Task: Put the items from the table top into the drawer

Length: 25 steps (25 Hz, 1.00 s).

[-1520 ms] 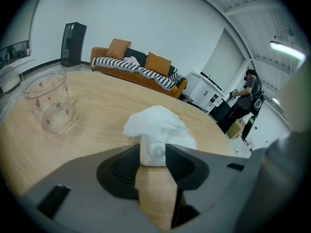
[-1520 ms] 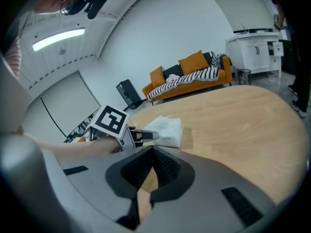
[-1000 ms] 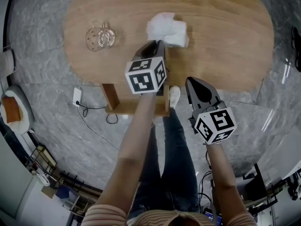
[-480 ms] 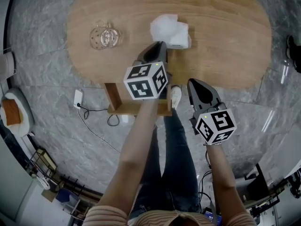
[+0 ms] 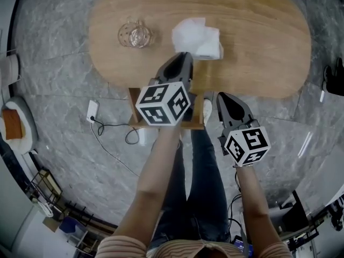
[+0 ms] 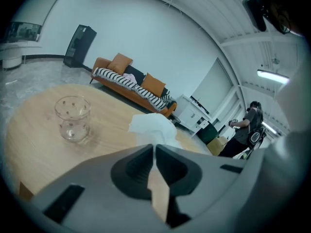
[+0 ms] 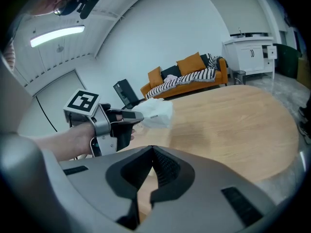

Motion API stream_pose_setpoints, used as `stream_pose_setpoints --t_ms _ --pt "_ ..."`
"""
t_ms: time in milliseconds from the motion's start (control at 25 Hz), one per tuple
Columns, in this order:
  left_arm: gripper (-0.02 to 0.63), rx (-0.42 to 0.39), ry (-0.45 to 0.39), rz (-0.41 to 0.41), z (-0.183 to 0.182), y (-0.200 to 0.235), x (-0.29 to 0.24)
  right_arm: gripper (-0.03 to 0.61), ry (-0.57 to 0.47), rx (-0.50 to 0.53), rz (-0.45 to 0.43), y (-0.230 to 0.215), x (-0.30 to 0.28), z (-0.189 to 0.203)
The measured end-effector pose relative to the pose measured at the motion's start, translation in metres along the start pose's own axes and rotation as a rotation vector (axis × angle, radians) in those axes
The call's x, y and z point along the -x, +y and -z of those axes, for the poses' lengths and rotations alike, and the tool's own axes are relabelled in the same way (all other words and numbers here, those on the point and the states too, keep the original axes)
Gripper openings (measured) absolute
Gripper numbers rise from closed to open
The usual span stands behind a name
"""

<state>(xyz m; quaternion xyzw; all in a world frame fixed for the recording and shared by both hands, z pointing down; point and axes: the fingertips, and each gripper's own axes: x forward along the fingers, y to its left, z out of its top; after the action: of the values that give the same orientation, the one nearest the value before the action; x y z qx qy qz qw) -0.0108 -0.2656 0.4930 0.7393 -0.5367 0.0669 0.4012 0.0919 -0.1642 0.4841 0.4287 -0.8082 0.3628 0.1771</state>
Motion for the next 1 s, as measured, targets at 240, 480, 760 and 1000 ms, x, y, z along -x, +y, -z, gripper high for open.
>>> stream_pose_setpoints --t_ms 240,480,760,1000 --pt "0.029 0.033 -0.049 0.024 -0.010 0.012 0.052 0.008 -0.003 0.014 0.007 0.035 0.005 0.010" --pt "0.029 0.060 -0.065 0.041 -0.003 0.036 0.109 0.008 -0.023 0.032 0.019 0.076 0.009 0.024" --pt "0.029 0.058 -0.049 0.055 0.020 0.058 0.168 0.008 -0.039 0.033 0.059 0.115 0.020 0.047" --pt "0.029 0.077 -0.022 0.053 0.048 0.080 0.209 0.008 -0.031 0.016 0.106 0.139 0.032 0.076"
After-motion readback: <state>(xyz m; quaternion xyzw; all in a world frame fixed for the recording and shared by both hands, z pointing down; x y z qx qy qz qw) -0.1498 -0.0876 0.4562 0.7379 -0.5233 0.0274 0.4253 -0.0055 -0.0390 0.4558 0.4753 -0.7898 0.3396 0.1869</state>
